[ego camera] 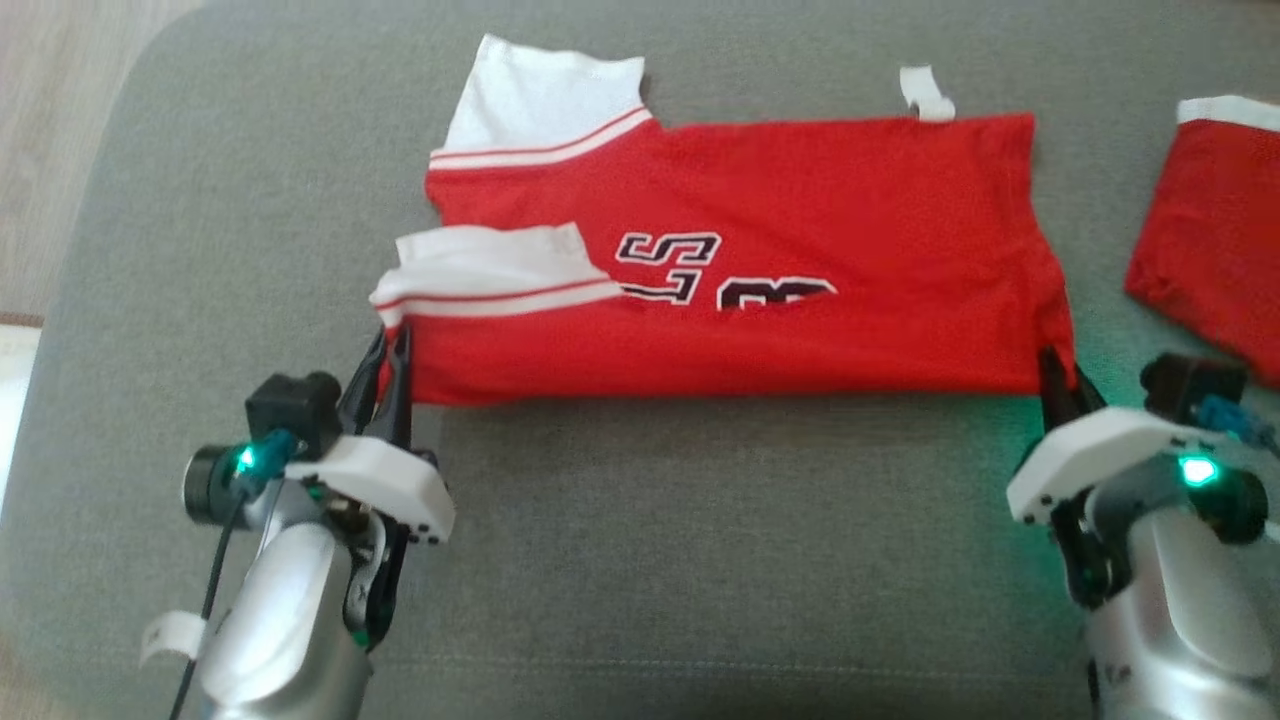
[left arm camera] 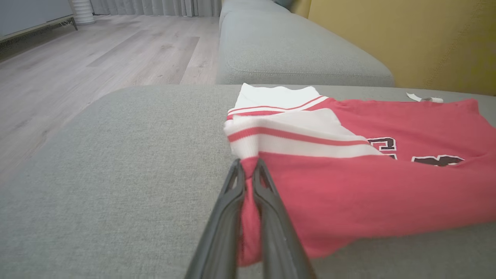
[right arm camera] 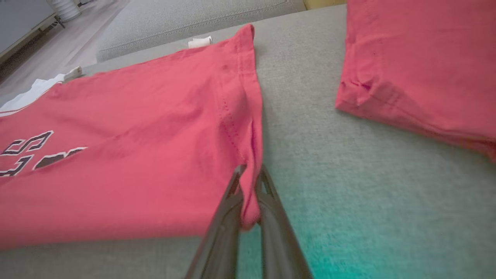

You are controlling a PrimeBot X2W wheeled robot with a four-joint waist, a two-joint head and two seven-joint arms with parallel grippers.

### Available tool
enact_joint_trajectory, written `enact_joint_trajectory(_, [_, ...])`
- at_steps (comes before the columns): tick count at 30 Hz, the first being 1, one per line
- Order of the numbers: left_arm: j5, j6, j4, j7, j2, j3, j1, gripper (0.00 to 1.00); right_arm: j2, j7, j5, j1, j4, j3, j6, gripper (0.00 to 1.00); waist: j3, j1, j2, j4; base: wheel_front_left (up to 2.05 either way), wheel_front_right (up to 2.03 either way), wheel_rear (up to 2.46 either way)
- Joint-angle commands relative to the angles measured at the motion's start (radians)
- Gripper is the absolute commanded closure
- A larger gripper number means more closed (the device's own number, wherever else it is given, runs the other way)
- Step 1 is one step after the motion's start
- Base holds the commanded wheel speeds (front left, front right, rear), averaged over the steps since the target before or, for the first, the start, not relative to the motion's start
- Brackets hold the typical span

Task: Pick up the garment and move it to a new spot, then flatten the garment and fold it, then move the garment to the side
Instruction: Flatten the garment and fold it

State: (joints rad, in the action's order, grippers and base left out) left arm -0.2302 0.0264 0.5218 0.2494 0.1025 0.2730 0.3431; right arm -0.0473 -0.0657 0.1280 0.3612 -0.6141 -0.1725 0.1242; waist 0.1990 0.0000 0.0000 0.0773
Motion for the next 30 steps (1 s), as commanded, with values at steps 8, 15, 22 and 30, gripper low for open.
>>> enact_joint_trajectory(8, [-0.017,-0.009,-0.037,0.004,0.065,-0.051,-0.061,1.0,-0.003,-0.047,0.046,-0.16,0.219,0.04,0.007,1.0,-0.065,0.0,0.0,-0.048,0.0,0.0,0.0])
enact_joint_trajectory(15, [-0.024,-0.04,-0.081,-0.072,0.094,-0.02,-0.137,1.0,-0.003,-0.132,0.071,-0.253,0.32,0.041,0.007,1.0,-0.08,0.0,0.0,-0.05,0.0,0.0,0.0])
enact_joint_trajectory(22, [-0.027,-0.051,-0.119,-0.118,0.102,0.007,-0.169,0.38,-0.003,-0.203,0.055,-0.291,0.381,0.014,0.007,0.0,-0.08,0.0,0.0,-0.054,0.0,0.0,0.0])
enact_joint_trajectory(30, [-0.008,-0.036,-0.16,-0.105,0.124,0.004,-0.094,0.0,-0.003,-0.175,-0.02,-0.19,0.474,0.0,0.007,0.0,-0.033,0.0,0.0,-0.084,0.0,0.0,0.0])
